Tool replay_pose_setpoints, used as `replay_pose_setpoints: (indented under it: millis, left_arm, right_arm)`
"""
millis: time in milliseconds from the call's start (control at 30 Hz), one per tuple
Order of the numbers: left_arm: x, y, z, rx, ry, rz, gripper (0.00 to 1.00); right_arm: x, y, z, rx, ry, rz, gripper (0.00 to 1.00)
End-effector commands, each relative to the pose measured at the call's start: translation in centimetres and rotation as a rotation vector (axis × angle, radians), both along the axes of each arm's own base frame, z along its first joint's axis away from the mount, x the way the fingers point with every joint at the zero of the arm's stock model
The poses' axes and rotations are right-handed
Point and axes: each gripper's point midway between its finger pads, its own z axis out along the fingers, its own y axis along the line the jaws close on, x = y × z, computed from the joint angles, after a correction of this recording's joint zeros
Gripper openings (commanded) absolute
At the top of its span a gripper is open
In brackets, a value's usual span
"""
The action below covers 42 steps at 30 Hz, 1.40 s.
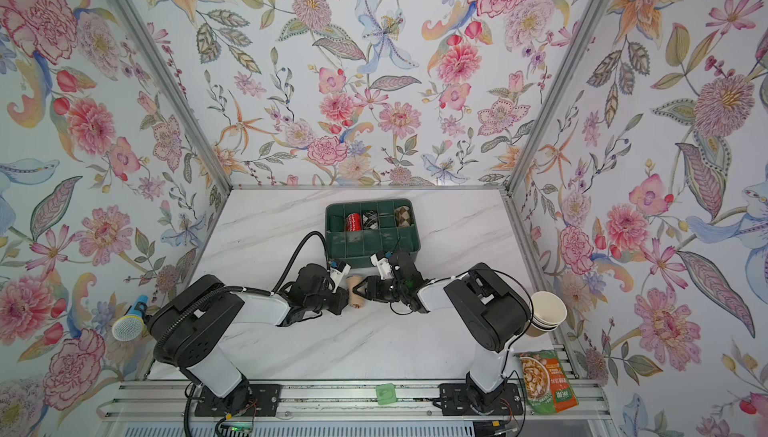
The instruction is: Roll the socks
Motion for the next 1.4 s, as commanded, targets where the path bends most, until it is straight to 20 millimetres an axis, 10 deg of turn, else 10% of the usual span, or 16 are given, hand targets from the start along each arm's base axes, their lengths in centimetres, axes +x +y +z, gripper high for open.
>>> replay_pose_setpoints:
  millis: [0,533,1367]
  left_arm:
    - [-3.5,2.6,-5.3,0.154,0.176,-0.012,0.0]
    - [-3.4,2.6,-5.1,0.159,0.17,-0.017,0.0]
    - [-3.3,6.1,-4.8,0.268,0.164,0.022,0.14]
  right_arm:
    - [-2.5,0.4,-2.9,-0.082,0.063,0.064,0.46]
    - [-3.3,0.7,-3.9,-0.208,0.024,0.105,0.0]
    - [-2.5,-1.2,-4.3,-0.403,-0.023,0.058,0.0]
